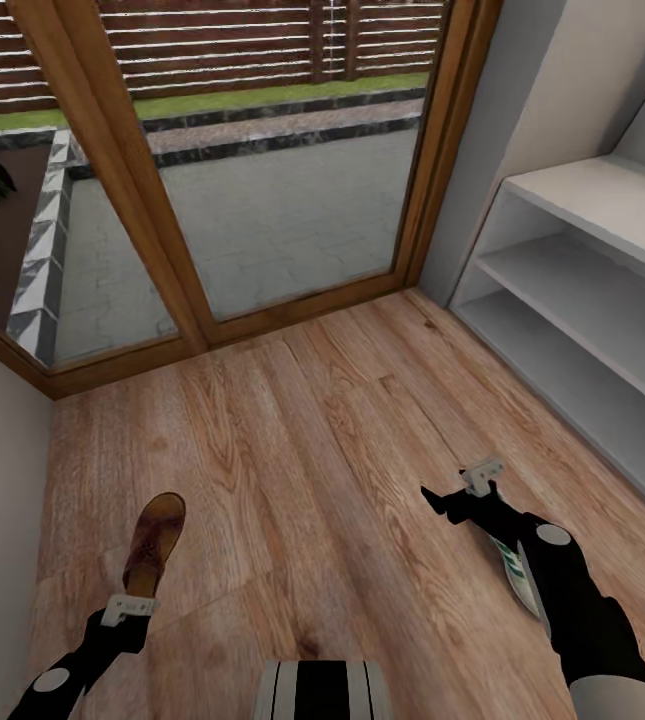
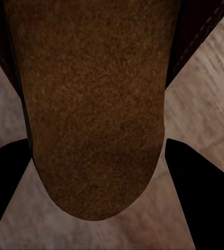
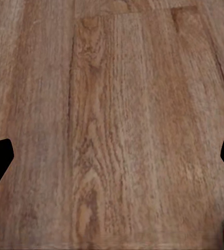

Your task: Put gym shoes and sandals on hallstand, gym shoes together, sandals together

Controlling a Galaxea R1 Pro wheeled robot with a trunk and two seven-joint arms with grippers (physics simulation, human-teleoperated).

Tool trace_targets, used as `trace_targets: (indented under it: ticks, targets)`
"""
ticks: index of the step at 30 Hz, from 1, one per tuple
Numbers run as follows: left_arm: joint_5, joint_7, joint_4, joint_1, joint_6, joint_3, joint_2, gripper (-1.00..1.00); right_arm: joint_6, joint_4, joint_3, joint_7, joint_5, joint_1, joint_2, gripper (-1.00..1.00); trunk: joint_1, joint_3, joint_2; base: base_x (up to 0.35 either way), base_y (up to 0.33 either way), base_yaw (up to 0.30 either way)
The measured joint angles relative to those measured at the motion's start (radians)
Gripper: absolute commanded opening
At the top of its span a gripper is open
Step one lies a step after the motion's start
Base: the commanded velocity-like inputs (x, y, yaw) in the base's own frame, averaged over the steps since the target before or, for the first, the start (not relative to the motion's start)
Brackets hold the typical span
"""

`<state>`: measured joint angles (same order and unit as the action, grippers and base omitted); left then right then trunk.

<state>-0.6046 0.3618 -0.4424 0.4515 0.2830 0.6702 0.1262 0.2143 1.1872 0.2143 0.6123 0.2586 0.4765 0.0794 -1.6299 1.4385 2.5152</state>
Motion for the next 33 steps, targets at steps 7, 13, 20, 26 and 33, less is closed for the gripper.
trace_targets:
  ticks: [7,13,20,26,33]
  targets:
    - [0.001,-0.035,0.057,0.0,0.025,0.002,0.0,-1.0,-0.206,-0.182,-0.001,-0.085,-0.003,-0.006,-0.002,1.0,0.003,-0.027,-0.002,0.0,0.0,0.0]
    - [0.005,-0.041,0.096,0.0,0.049,0.021,0.0,-1.0,-0.361,-0.382,-0.003,-0.193,-0.007,-0.01,-0.003,1.0,0.006,-0.05,-0.003,0.0,0.0,0.0]
    - [0.011,-0.042,0.126,-0.016,0.066,0.039,0.001,-1.0,-0.556,-0.657,-0.008,-0.317,-0.007,-0.011,-0.008,1.0,0.009,-0.077,-0.005,0.0,0.0,0.0]
    - [0.017,-0.046,0.129,-0.051,0.124,0.042,0.003,-1.0,-0.69,-0.832,-0.008,-0.381,-0.007,-0.011,-0.011,1.0,0.012,-0.101,-0.006,0.0,0.0,0.0]
    - [0.062,-0.089,0.129,-0.086,0.145,0.04,0.002,-1.0,-0.758,-0.93,-0.01,-0.58,-0.006,-0.011,-0.02,1.0,0.015,-0.128,-0.008,0.0,0.0,0.0]
